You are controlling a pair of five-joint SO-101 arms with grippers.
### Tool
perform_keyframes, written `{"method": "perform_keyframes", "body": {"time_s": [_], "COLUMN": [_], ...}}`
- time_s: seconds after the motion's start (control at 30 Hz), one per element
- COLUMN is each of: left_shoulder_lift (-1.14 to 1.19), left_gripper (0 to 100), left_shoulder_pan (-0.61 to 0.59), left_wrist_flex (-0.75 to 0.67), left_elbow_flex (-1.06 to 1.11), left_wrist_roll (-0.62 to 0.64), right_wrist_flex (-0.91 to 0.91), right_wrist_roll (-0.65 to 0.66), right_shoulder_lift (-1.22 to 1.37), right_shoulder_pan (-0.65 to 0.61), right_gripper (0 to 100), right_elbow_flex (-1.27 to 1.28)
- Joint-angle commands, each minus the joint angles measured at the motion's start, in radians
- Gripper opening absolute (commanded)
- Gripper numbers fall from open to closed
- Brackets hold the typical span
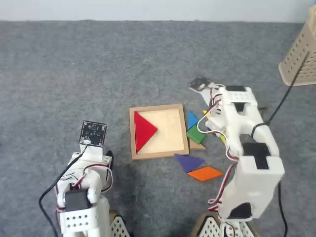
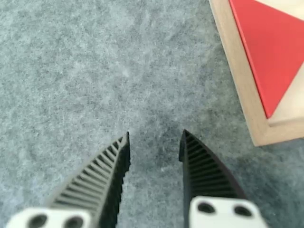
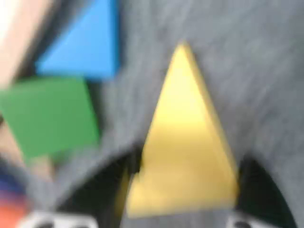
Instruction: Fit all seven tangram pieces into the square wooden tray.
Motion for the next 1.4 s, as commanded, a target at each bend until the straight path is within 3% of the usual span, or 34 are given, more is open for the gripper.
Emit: {"method": "perform_keyframes", "body": {"time_s": [0.0,0.13,0.33,0.47,1.0,1.1,1.37], "left_shoulder_lift": [-0.006,-0.006,-0.006,-0.006,-0.006,-0.006,-0.006], "left_gripper": [17,17,17,17,17,17,17], "left_shoulder_pan": [0.002,0.002,0.002,0.002,0.002,0.002,0.002], "left_wrist_flex": [0.005,0.005,0.005,0.005,0.005,0.005,0.005], "left_elbow_flex": [-0.012,-0.012,-0.012,-0.012,-0.012,-0.012,-0.012], "left_wrist_roll": [-0.005,-0.005,-0.005,-0.005,-0.005,-0.005,-0.005], "right_wrist_flex": [0.016,0.016,0.01,0.016,0.153,0.142,0.17], "right_wrist_roll": [0.015,0.009,-0.084,-0.138,-0.184,-0.238,-0.364], "right_shoulder_lift": [-0.005,-0.005,-0.007,-0.039,-0.236,-0.246,-0.246], "right_shoulder_pan": [-0.015,-0.008,-0.008,-0.013,-0.067,-0.071,-0.107], "right_gripper": [31.4,29.9,12.2,6.1,5.4,0.6,0.6], "right_elbow_flex": [0.008,0.008,0.0,-0.009,0.006,-0.008,-0.183]}}
